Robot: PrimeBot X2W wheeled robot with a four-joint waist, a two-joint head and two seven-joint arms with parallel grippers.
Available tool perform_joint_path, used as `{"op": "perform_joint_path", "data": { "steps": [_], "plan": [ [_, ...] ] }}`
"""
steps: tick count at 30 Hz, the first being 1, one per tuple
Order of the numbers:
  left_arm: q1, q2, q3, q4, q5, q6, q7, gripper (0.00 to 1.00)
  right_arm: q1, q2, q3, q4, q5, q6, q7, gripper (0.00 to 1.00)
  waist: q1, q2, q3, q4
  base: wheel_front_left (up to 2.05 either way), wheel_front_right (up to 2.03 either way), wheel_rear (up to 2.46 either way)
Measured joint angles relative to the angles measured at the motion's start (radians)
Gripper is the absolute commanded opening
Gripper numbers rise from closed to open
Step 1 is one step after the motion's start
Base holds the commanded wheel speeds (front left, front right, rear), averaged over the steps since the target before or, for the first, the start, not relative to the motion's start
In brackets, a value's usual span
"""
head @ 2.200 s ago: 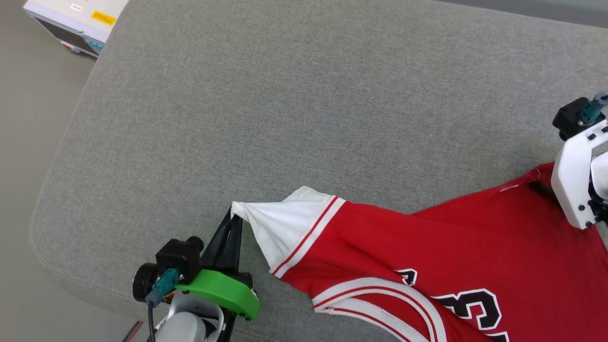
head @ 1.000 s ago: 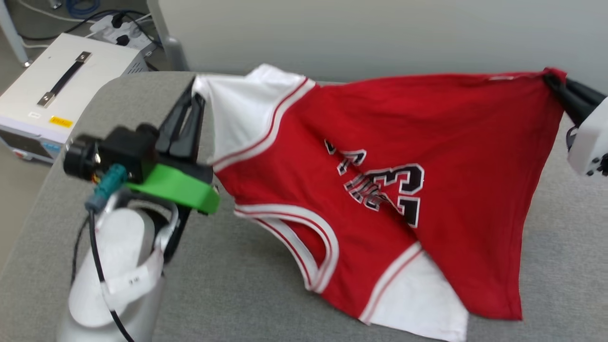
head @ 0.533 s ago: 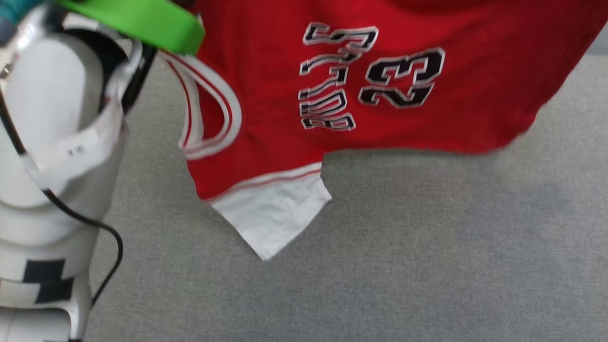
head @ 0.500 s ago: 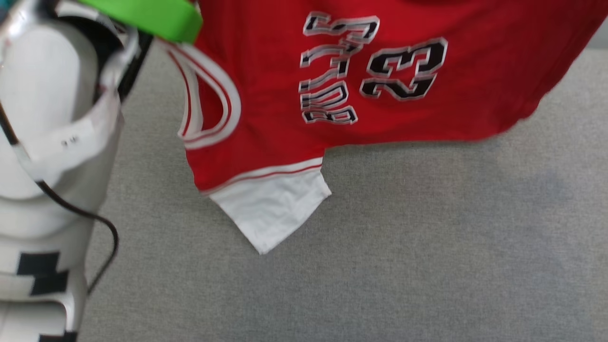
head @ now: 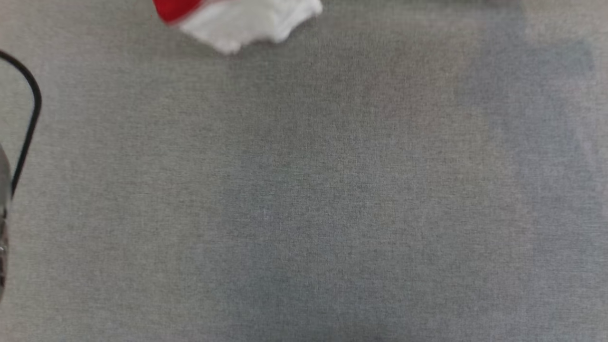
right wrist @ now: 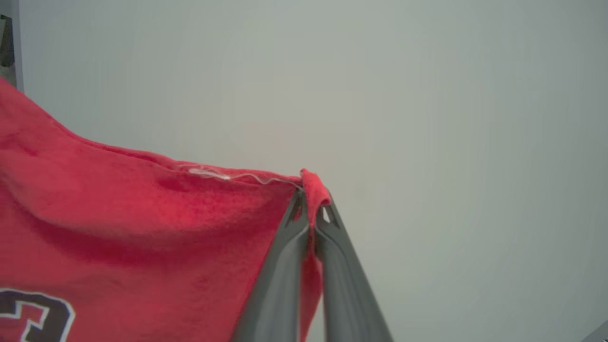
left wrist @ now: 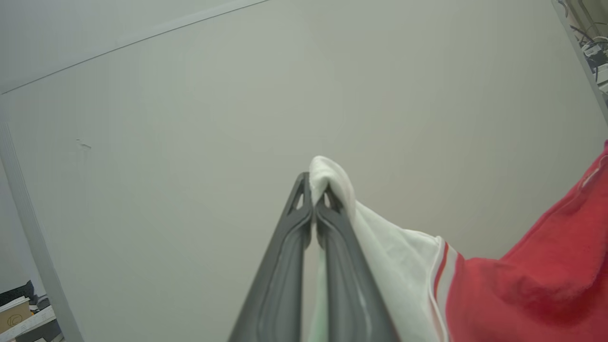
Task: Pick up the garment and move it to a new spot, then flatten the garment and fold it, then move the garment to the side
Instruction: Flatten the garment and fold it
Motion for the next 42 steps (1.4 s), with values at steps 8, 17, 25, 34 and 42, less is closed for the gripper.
{"op": "perform_joint_path", "data": {
  "steps": [8,17,25,34,42],
  "plan": [
    [-0.209,-0.01,-0.005,0.162,0.003,0.0,-0.073,0.0,-0.231,0.075,0.03,0.199,-0.055,0.0,-0.119,0.0,0.0,0.0,0.107,-0.017,0.0,0.0,0.0],
    [-0.207,0.007,-0.046,0.326,-0.035,0.0,-0.142,0.0,-0.26,0.135,0.108,0.379,-0.037,0.0,-0.231,0.0,-0.0001,0.0,0.16,-0.028,0.0,0.0,0.0],
    [0.007,0.021,-0.083,0.378,-0.097,0.0,-0.197,0.0,-0.106,0.171,0.215,0.464,0.035,0.0,-0.309,0.0,-0.0001,0.0,0.127,-0.023,0.0,0.0,0.0],
    [0.351,0.03,-0.069,0.261,-0.136,0.009,-0.214,0.0,0.11,0.151,0.36,0.429,0.17,0.0,-0.358,0.0,-0.0002,0.0,0.044,-0.016,0.0,0.0,0.0],
    [0.752,0.051,-0.04,0.083,-0.145,0.044,-0.214,0.0,0.352,0.08,0.472,0.337,0.283,0.0,-0.365,0.0,-0.0004,0.0,-0.061,-0.008,0.0,0.0,0.0]
  ]
}}
